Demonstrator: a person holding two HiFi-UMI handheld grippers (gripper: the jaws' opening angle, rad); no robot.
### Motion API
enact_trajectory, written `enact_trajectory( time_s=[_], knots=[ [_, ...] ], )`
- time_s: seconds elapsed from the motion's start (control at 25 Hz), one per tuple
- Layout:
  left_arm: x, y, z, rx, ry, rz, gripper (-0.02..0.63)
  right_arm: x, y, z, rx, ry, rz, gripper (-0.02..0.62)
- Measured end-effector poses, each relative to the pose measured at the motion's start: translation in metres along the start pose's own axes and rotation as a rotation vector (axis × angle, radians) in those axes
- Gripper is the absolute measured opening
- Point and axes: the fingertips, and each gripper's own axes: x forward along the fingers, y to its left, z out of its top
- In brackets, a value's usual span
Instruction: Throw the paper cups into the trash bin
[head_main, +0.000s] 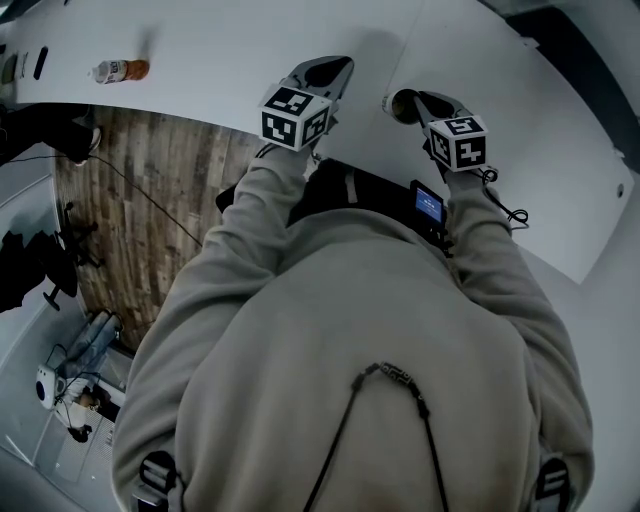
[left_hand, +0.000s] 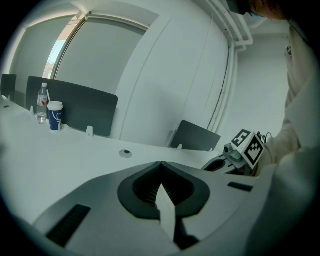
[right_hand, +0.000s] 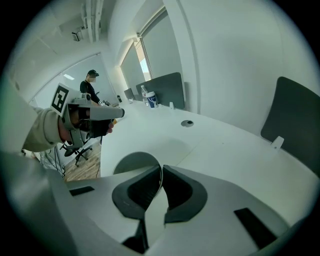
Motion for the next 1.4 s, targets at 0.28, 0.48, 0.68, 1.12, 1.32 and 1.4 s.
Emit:
enact_trajectory(
  time_s=[0.28, 0.48, 0.68, 1.12, 1.32, 1.4],
  knots=[
    [-0.007, -0.007, 0.028, 0.037, -0.031, -0.008, 0.003, -0.021, -0.009, 0.031, -0.002, -0.063, -0.031, 0.038],
    [-0.009, -0.006, 0.059, 0.07, -0.062, -0.002, 0.003, -0.041, -0.03, 0.072, -0.018, -0.134, -0.07, 0.038],
    [-0.016, -0.014, 0.081, 0.118, -0.089, 0.001, 0.003, -0.067, -0.037, 0.102, -0.032, -0.219, -0.092, 0.038],
    [-0.003, -0.033, 0.135, 0.175, -0.129, -0.024, 0.003, -0.111, -0.057, 0.156, -0.053, -0.322, -0.134, 0.038],
    [0.007, -0.04, 0.135, 0.18, -0.125, -0.022, 0.003, -0.119, -0.067, 0.155, -0.057, -0.327, -0.14, 0.04],
    [0.006, -0.04, 0.135, 0.175, -0.126, -0.021, 0.003, -0.122, -0.068, 0.155, -0.06, -0.33, -0.14, 0.038]
  ],
)
